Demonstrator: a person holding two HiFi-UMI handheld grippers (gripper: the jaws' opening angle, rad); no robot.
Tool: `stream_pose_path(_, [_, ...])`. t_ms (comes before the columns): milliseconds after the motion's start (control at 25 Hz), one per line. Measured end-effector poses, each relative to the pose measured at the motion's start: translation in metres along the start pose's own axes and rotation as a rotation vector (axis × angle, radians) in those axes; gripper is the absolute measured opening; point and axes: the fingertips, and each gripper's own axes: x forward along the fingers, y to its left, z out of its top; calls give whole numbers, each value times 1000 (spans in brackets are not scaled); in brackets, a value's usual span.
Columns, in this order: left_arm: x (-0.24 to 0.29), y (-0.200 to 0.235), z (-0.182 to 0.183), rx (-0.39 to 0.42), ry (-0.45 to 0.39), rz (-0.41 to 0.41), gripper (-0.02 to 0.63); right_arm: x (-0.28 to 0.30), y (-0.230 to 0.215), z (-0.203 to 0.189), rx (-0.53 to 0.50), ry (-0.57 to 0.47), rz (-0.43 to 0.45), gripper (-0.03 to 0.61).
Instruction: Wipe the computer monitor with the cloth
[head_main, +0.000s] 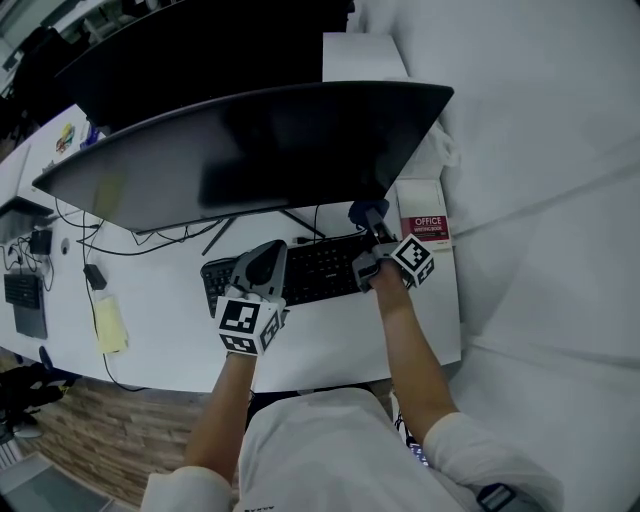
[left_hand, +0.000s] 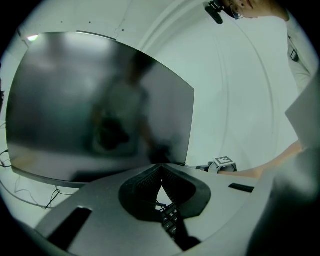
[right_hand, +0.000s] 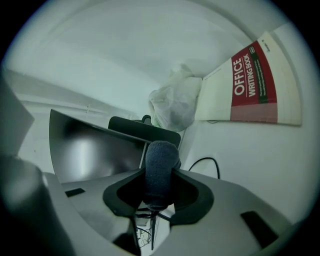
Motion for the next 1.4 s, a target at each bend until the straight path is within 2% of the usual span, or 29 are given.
stream_pose_path(640, [-42, 44, -7, -23, 5, 71, 5, 24, 24, -77, -15, 109, 27, 135])
stream_pose_path(1400, [-123, 126, -24, -94, -7, 219, 5, 70, 66, -222, -50, 323, 80, 135])
